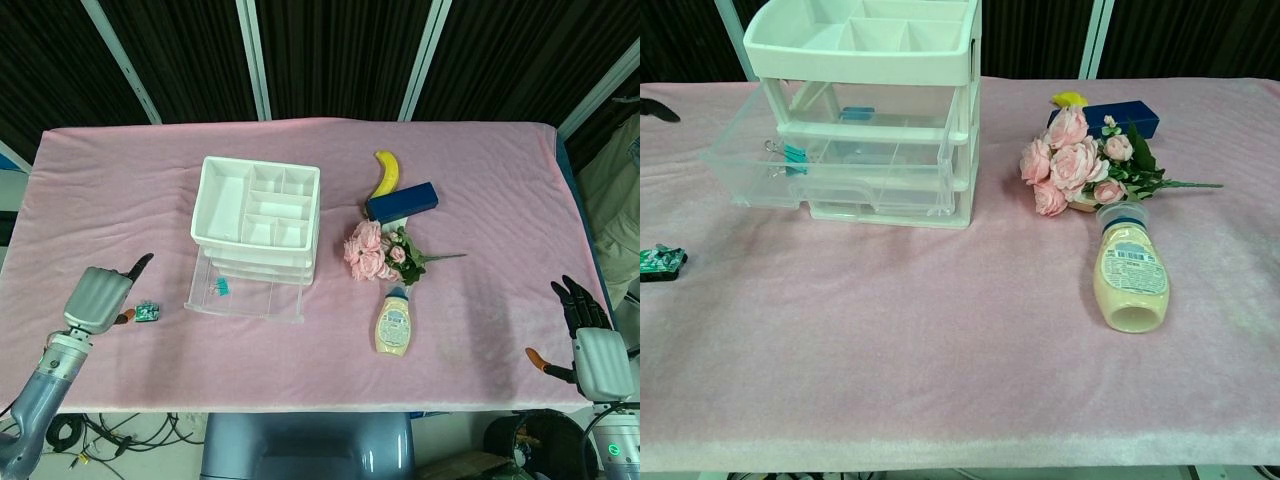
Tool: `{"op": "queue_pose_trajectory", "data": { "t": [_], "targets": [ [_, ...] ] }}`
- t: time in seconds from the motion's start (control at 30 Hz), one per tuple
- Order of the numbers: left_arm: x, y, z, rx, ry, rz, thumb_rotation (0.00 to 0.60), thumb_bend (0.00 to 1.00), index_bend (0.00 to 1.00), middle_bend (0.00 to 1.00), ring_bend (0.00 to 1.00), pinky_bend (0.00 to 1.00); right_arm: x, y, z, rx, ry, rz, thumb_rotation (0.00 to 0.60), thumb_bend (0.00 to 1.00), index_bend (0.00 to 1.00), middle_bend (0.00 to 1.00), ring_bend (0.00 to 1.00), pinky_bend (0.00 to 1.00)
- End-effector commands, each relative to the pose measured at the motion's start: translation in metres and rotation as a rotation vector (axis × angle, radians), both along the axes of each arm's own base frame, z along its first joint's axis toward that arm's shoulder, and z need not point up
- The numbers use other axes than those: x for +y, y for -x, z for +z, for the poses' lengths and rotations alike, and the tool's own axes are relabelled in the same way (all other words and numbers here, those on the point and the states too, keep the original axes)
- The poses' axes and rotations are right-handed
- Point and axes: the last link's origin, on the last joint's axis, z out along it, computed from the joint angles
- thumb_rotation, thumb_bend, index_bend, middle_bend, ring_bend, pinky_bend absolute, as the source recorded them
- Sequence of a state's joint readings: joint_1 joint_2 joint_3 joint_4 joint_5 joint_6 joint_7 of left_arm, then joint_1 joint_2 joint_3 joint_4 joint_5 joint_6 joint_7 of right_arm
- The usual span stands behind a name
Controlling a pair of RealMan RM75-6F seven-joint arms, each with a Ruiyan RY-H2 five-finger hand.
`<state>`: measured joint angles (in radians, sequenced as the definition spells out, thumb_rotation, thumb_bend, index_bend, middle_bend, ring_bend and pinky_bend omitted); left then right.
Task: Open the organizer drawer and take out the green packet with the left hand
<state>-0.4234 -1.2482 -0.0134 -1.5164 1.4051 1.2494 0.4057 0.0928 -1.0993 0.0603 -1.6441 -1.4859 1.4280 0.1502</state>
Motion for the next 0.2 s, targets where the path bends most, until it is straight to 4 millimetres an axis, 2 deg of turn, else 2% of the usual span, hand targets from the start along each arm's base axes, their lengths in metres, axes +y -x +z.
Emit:
{"op": "queue_pose_trajectory", "data": {
  "t": [0.03, 0.1, 0.17, 0.2],
  "targets": [
    [-0.033, 0.003, 0.027, -0.065, -0.069, 0.073, 0.6, 0.01, 0.0, 0.01, 0.01, 0.09, 0.0, 0.001, 0.001, 0.04, -0.001, 0.006, 0.6, 0.07, 0.0, 0.0, 0.0, 0.12],
    [-0.05, 0.004, 0.037, -0.076, -0.105, 0.093, 0.6, 0.01, 0.0, 0.0, 0.0, 0.01, 0.0, 0.001, 0.0, 0.048, 0.0, 0.009, 0.6, 0.07, 0.0, 0.0, 0.0, 0.12],
    [-0.065, 0.007, 0.044, -0.089, -0.141, 0.104, 0.6, 0.01, 0.0, 0.0, 0.0, 0.0, 0.0, 0.001, 0.0, 0.059, -0.001, 0.012, 0.6, 0.07, 0.0, 0.0, 0.0, 0.12],
    [-0.08, 0.013, 0.049, -0.102, -0.164, 0.127, 0.6, 0.0, 0.0, 0.0, 0.0, 0.0, 0.0, 0.0, 0.0, 0.065, -0.002, 0.018, 0.6, 0.07, 0.0, 0.0, 0.0, 0.12]
  ]
}}
